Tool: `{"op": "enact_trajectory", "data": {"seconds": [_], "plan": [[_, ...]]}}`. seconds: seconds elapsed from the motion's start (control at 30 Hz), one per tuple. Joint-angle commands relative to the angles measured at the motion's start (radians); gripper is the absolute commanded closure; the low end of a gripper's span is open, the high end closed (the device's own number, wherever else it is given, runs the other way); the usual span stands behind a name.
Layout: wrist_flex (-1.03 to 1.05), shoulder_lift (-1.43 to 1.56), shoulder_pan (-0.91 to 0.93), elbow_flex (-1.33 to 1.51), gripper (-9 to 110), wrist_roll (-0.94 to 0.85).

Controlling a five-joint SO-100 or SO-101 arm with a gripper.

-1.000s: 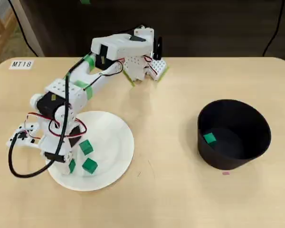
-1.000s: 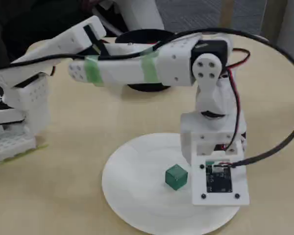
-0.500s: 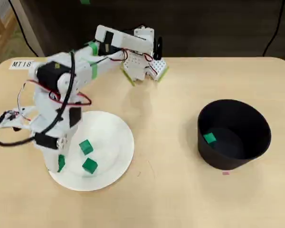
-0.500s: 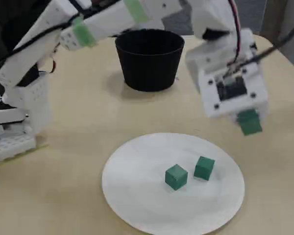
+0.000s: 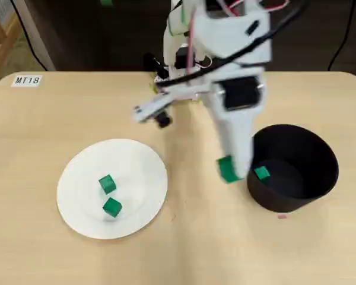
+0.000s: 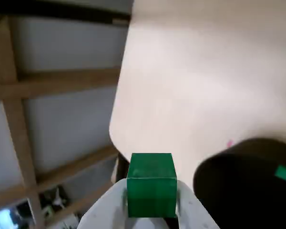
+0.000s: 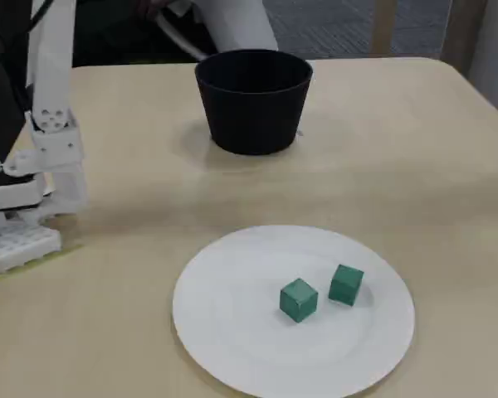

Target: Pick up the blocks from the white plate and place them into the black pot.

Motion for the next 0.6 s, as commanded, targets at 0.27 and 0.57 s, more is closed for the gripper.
{"op": "enact_trajectory", "data": {"seconds": [0.27, 0.57], "plan": [[-0.025, 0.023, -0.278, 0.152, 104, 0.003], [-0.537, 0.488, -0.242, 1.012, 104, 0.081]]}}
